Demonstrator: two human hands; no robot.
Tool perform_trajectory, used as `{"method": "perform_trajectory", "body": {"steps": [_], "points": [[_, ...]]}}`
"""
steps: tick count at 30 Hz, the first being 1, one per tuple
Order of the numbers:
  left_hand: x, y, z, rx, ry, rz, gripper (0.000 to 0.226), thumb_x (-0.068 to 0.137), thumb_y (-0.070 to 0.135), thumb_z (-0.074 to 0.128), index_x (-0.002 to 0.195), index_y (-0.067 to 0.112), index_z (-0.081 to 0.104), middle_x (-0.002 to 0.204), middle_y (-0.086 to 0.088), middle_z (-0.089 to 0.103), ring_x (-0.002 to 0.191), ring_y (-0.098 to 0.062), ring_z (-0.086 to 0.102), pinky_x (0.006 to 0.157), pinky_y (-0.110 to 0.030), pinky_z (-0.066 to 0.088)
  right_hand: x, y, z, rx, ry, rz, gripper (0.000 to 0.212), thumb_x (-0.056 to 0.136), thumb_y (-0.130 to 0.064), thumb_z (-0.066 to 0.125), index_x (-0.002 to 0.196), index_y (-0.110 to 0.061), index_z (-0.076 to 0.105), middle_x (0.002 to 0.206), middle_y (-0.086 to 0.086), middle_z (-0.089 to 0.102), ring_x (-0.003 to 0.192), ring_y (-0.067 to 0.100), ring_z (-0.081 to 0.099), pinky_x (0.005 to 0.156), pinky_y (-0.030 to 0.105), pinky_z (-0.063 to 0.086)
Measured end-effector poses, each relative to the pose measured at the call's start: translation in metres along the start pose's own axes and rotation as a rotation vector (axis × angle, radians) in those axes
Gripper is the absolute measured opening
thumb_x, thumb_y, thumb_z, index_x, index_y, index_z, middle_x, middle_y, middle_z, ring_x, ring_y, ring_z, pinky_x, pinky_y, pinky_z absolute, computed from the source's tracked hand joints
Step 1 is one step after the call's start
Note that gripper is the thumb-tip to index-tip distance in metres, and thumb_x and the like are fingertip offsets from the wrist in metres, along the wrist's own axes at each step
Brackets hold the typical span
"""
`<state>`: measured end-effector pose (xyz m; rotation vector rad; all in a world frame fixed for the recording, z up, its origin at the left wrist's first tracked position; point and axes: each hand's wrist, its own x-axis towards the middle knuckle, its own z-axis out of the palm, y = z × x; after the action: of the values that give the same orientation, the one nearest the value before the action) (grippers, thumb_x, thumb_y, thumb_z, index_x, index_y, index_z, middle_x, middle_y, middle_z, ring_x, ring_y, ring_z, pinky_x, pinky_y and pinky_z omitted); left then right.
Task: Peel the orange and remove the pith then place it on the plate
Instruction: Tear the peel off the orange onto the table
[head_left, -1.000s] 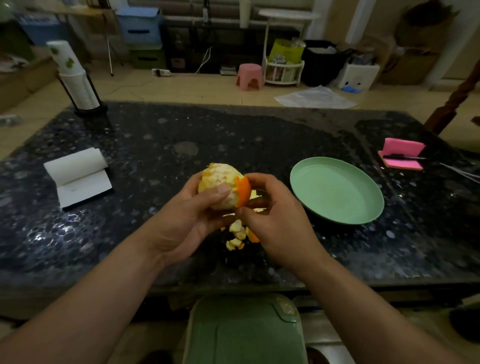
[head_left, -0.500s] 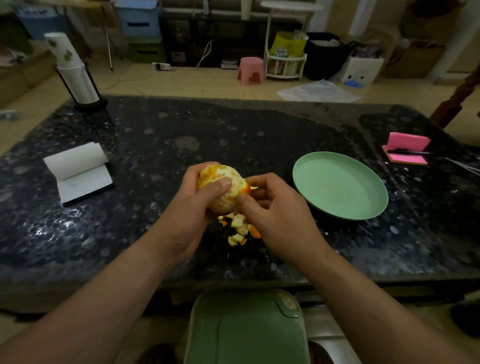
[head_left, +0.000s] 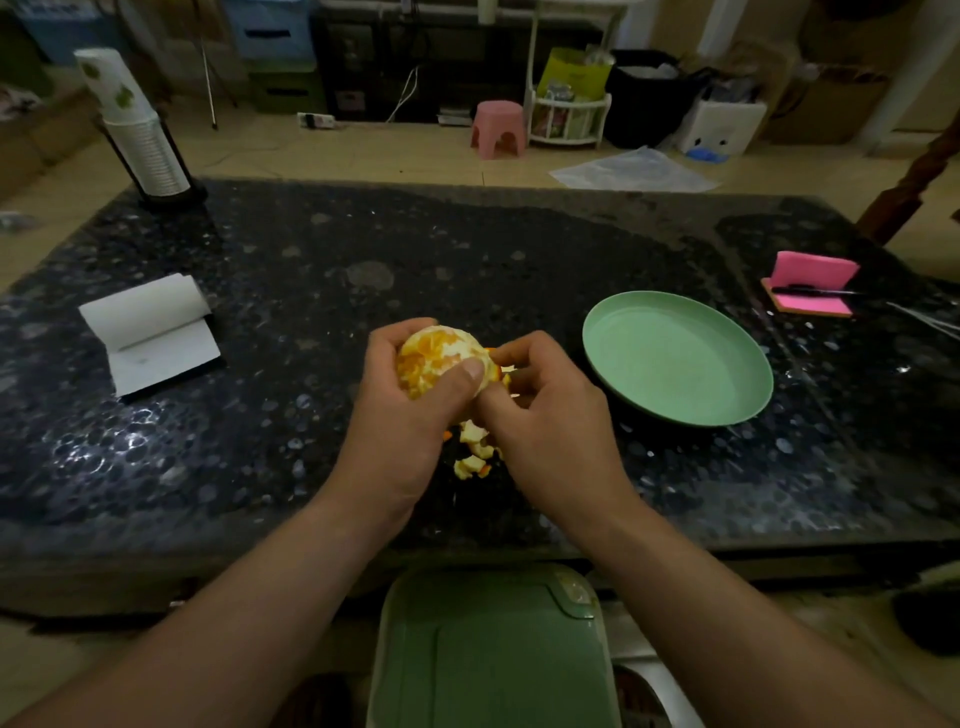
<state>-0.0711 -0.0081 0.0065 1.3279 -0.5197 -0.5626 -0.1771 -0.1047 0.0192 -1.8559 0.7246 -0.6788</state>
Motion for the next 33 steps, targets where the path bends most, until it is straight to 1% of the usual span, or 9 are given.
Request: {"method": "perform_trajectory", "body": {"steps": [4,6,14,17,21,23,25,29,33], "points": [[-0.001,-0.002,-0.001,0.045,0.005,0.036,0.053,0.084,0.035,0.079,0.132,0.038,0.055,0.128,-0.001,0.066,0.111,-0.020,0.073,0.090,-0.043,0.064,0.001,-0.001,0.000,-0.023,0.018,-0.021,0.011,0.099,-0.034,0.073,0.100,-0.030,0.062,0.081,-0.003,0.074,0.071,0.009,0.073,0.058,0.034,0.061],[-0.002,-0.003,-0.001,0.076,0.008,0.056,0.054,0.085,0.035,0.081,0.132,0.039,0.055,0.127,0.001,0.066,0.112,-0.018,0.072,0.092,-0.044,0.063,0.002,-0.001,0.001,-0.044,0.026,-0.013,0.013,0.098,-0.034,0.073,0.098,-0.031,0.061,0.079,-0.003,0.073,0.070,0.010,0.072,0.058,0.036,0.060],[-0.001,-0.006,-0.001,0.071,0.004,0.047,0.054,0.088,0.032,0.082,0.134,0.037,0.053,0.128,0.002,0.065,0.111,-0.014,0.072,0.091,-0.041,0.063,0.003,0.005,0.006,-0.005,0.053,0.029,0.014,0.096,-0.033,0.074,0.094,-0.031,0.060,0.083,-0.006,0.072,0.073,0.008,0.070,0.058,0.027,0.059],[0.000,-0.006,-0.002,0.047,0.017,0.031,0.056,0.085,0.034,0.080,0.135,0.037,0.054,0.128,0.001,0.065,0.110,-0.015,0.072,0.091,-0.039,0.063,0.004,0.006,0.008,0.035,0.055,0.049,0.014,0.094,-0.030,0.075,0.095,-0.031,0.060,0.086,-0.005,0.072,0.075,0.010,0.072,0.063,0.034,0.062],[0.000,-0.007,-0.003,0.018,0.019,0.033,0.051,0.093,0.023,0.080,0.135,0.034,0.054,0.128,-0.001,0.065,0.109,-0.014,0.072,0.091,-0.038,0.063,0.004,0.007,0.011,0.092,0.061,0.078,0.015,0.093,-0.025,0.075,0.097,-0.030,0.062,0.090,-0.003,0.072,0.079,0.015,0.074,0.068,0.043,0.065],[0.000,-0.007,-0.003,0.008,0.018,0.032,0.053,0.089,0.027,0.081,0.134,0.035,0.055,0.129,-0.002,0.066,0.111,-0.016,0.072,0.090,-0.036,0.063,0.004,0.008,0.012,0.125,0.061,0.090,0.014,0.092,-0.023,0.075,0.097,-0.030,0.064,0.093,-0.003,0.073,0.082,0.017,0.075,0.070,0.046,0.065],[0.000,-0.005,-0.003,-0.010,0.027,0.027,0.053,0.087,0.029,0.081,0.132,0.036,0.055,0.129,-0.003,0.066,0.111,-0.017,0.072,0.087,-0.033,0.062,0.003,0.008,0.011,0.179,0.043,0.104,0.014,0.093,-0.019,0.073,0.100,-0.029,0.066,0.096,0.000,0.074,0.084,0.019,0.076,0.072,0.047,0.066],[0.003,-0.003,-0.006,-0.037,0.060,0.030,0.045,0.096,0.023,0.077,0.133,0.032,0.055,0.127,-0.001,0.064,0.105,-0.011,0.072,0.081,-0.026,0.060,0.000,0.002,0.006,0.317,-0.058,0.142,0.013,0.102,-0.018,0.067,0.112,-0.026,0.066,0.101,0.003,0.076,0.085,0.019,0.078,0.072,0.040,0.067],[0.000,-0.005,-0.007,0.110,0.040,0.098,0.052,0.091,0.031,0.082,0.133,0.037,0.053,0.129,0.003,0.062,0.111,-0.014,0.070,0.085,-0.032,0.062,0.003,0.003,0.003,0.169,-0.088,0.143,0.022,0.103,-0.032,0.067,0.124,-0.026,0.062,0.102,0.000,0.078,0.085,0.014,0.079,0.075,0.043,0.068]]}}
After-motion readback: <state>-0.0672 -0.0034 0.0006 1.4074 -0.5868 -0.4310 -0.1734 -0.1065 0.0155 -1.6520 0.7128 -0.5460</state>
